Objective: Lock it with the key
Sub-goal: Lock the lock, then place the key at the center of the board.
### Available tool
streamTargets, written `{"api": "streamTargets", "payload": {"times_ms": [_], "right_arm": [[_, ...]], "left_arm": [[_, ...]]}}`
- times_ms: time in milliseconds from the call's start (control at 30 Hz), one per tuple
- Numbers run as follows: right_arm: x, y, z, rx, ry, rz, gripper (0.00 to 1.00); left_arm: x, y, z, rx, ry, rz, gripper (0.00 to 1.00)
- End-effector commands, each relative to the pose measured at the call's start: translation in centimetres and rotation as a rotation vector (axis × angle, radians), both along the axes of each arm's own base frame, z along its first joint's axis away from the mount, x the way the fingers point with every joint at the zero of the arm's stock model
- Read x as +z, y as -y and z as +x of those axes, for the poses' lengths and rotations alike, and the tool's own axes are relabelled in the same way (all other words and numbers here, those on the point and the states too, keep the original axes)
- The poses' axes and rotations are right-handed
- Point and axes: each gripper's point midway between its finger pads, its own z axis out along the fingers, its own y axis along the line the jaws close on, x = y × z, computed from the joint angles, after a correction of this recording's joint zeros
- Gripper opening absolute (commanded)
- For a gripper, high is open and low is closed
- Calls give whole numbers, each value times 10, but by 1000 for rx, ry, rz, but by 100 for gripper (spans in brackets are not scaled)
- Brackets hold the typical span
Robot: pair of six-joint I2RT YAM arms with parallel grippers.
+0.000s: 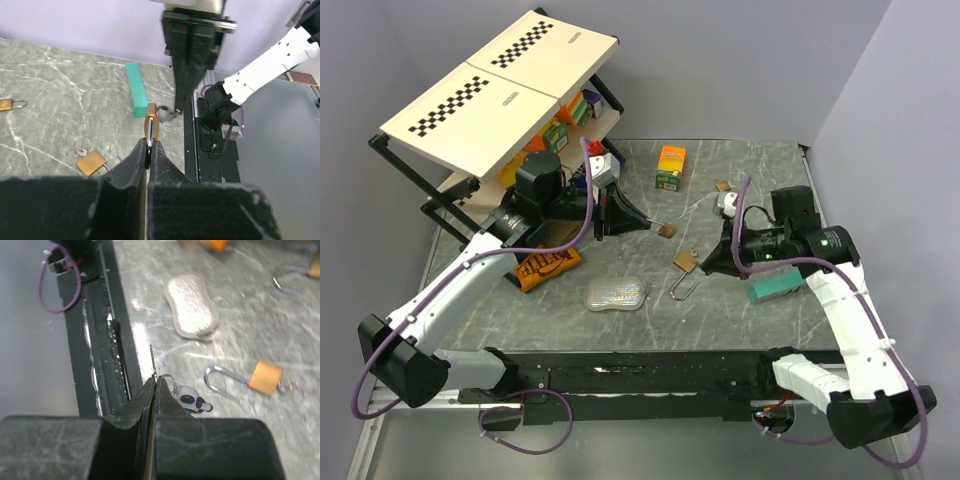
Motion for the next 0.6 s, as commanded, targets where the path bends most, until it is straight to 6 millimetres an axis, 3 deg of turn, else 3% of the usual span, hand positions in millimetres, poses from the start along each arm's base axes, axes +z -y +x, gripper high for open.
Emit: {"api": "streamTargets", "payload": {"times_ms": [0,167,233,267,333,400,433,467,533,567], "right_arm": [[-22,32,33,-140,-70,-44,0],[-63,95,102,-417,-227,-131,0],[-74,133,133,-562,-241,-183,0],[-90,144,144,-607,-314,-190,0],[-94,179,169,-725,-337,-217,0],[-116,206,184,-804,-426,-239,0],[-113,216,197,-834,-417,-241,0],[-128,223,204,-851,-463,-251,0],[-132,239,219,-897,-450,-278,0],[-144,242,224,-905,-482,-286,0]], "left_arm": [[24,-1,8,21,89,-45,1],[7,0,25,94,59,1,1],[-2,0,29,114,42,31,1],[-5,0,30,118,40,39,1],[-10,-1,31,122,33,45,1],[-14,-1,31,127,28,50,1],[-16,0,31,128,26,52,1],[-18,0,31,128,23,55,1],[-23,0,32,134,15,63,1],[-26,1,32,133,10,67,1]]}}
